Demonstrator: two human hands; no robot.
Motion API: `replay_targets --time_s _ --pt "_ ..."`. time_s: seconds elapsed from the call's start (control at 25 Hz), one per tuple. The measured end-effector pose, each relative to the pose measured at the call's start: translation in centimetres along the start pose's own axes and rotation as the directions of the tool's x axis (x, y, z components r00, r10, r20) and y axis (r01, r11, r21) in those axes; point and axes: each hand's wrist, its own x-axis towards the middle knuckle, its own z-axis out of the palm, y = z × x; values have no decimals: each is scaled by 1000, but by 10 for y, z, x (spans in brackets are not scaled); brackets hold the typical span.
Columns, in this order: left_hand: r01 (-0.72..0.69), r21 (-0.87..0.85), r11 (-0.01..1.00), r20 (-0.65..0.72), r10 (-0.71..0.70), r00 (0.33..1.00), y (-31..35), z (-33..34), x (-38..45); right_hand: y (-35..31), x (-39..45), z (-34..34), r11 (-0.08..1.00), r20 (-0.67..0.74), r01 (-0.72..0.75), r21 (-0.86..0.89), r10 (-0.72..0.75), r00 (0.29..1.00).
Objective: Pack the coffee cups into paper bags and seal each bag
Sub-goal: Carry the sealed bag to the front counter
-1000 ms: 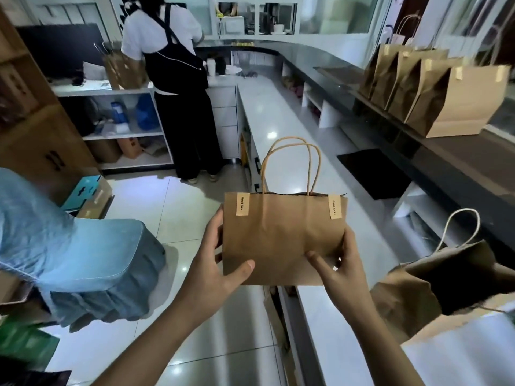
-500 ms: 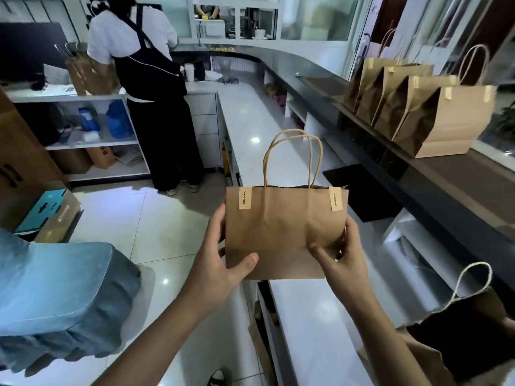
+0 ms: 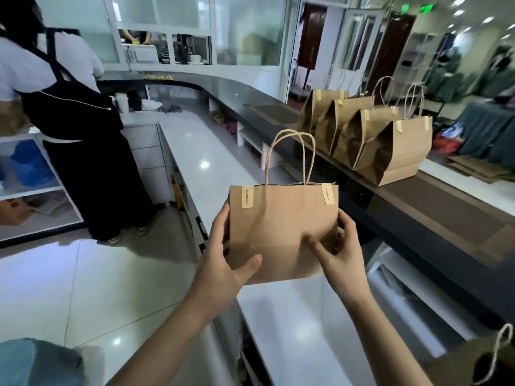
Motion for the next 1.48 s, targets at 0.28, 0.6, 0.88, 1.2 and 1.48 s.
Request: replay_targets --time_s 0.28,0.6,0.88,1.2,1.48 --pt "-66 -61 996 143 75 987 -4 6 80 -9 56 0 995 -110 -65 -79 56 992" --pt "-144 -137 980 271 177 946 11 57 131 -17 107 -44 975 -250 -117 -191 67 966" --pt "-153 -152 976 343 197 919 23 120 152 -11 145 -102 967 -385 -165 -193 80 920" --pt "-139 -151 979 423 191 886 30 189 173 9 177 -162 950 -453 -251 -187 144 880" --pt "-155 -135 979 481 202 853 32 244 187 31 207 -204 933 -501 -308 -186 180 846"
